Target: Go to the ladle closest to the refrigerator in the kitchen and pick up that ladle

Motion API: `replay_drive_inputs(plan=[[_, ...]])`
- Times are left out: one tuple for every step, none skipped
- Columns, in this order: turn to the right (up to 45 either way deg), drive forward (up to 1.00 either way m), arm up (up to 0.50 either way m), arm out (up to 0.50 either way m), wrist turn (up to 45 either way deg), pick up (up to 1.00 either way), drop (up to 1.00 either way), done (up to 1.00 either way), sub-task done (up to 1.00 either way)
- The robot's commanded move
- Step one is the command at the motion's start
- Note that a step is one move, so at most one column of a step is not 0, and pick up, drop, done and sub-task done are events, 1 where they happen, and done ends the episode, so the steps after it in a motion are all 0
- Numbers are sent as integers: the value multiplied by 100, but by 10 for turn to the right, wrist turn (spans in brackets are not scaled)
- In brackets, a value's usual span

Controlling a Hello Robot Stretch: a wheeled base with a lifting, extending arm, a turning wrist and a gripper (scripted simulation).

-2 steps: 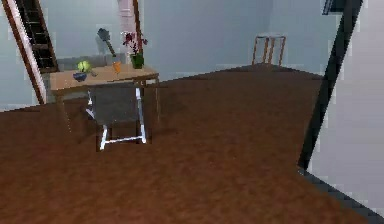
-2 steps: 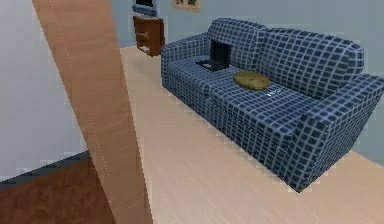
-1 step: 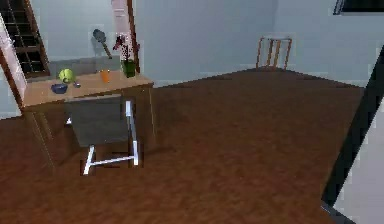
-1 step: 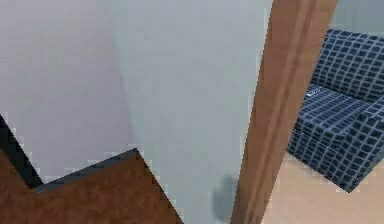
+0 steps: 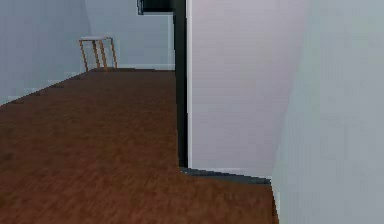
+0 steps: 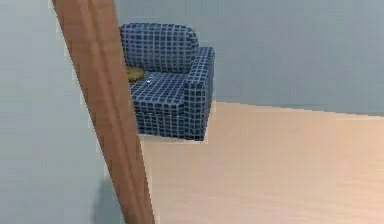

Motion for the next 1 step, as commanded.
replay_drive_inputs(plan=[[90, 0, 0, 0, 0, 0, 0, 0, 0]])
